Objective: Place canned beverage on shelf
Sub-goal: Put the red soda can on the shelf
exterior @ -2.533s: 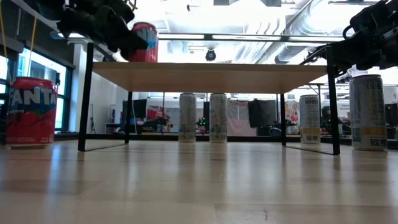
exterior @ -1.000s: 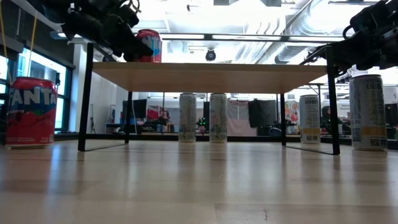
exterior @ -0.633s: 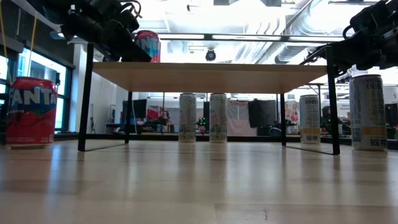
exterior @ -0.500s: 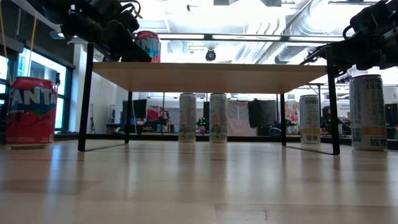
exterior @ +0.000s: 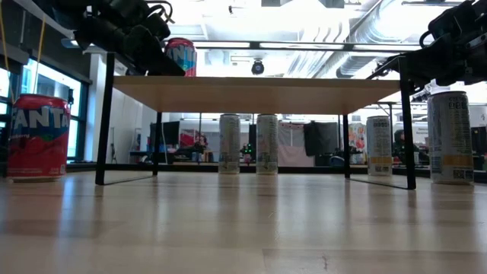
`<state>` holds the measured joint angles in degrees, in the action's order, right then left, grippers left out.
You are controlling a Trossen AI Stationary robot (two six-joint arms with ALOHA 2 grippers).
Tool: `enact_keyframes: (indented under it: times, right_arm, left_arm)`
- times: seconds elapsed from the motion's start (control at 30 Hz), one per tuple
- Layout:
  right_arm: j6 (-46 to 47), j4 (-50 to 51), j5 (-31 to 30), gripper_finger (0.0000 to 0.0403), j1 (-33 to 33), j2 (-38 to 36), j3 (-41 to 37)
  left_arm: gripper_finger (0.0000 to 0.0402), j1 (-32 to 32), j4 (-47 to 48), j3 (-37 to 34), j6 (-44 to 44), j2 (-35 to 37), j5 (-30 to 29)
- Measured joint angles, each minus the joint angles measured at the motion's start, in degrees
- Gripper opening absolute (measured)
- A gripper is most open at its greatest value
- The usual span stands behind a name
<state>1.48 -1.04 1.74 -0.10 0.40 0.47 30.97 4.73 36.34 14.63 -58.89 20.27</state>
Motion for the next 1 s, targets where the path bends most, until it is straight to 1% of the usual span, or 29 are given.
enact_keyframes:
  times: [0.4,1.0]
  right_arm:
    - [0.0,0.0,0.0,0.0000,0.0,0.0,0.0]
    - [0.0,0.0,0.0,0.0000,0.0,0.0,0.0]
  left_arm:
    - [0.0333,-1.5,0.1,0.0,0.0,0.0,0.1]
    - [0.0333,-1.5,0.4,0.0,-1.1,0.0,0.1]
